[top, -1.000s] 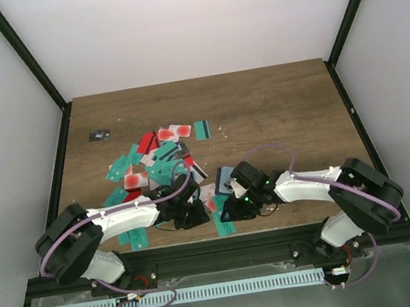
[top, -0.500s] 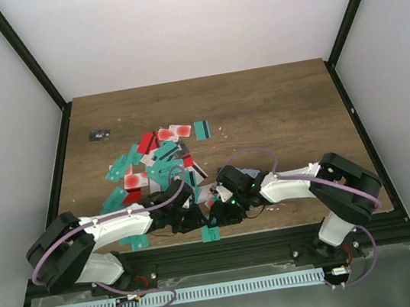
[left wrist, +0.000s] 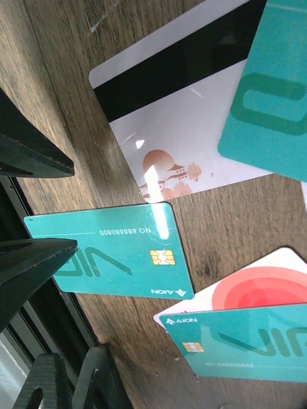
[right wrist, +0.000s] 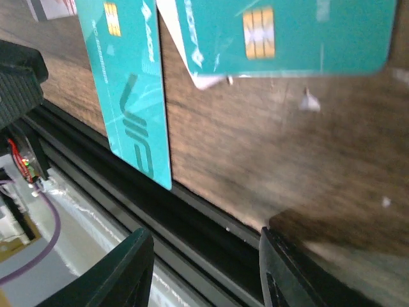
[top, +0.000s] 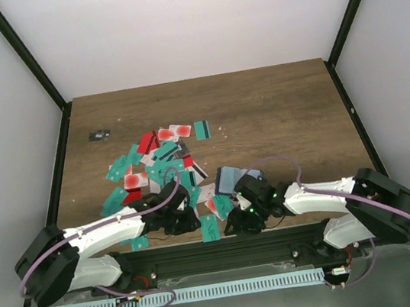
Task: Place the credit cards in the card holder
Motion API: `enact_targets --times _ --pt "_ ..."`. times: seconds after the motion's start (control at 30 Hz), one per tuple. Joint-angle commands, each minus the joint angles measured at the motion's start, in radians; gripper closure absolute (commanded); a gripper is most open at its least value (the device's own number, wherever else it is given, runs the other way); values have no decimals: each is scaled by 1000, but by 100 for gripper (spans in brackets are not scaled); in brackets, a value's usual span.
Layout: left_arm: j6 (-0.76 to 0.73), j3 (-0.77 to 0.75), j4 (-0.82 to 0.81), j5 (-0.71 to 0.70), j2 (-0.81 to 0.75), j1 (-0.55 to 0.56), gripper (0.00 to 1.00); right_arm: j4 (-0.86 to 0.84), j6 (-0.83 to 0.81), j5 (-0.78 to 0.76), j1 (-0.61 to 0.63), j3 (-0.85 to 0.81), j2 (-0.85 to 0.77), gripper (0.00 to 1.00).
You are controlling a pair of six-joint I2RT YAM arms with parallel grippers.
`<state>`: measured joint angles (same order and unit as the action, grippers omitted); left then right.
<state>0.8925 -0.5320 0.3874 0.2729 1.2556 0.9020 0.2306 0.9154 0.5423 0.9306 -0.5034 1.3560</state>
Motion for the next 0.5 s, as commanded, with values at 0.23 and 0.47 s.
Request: enact_targets --times 0.23,0.47 --pt "-259 -186 127 11 133 -37 71 -209 348 -74 142 93 -59 51" --pt "-370 -245 156 19 244 -75 71 -370 488 -178 219 154 -30 50"
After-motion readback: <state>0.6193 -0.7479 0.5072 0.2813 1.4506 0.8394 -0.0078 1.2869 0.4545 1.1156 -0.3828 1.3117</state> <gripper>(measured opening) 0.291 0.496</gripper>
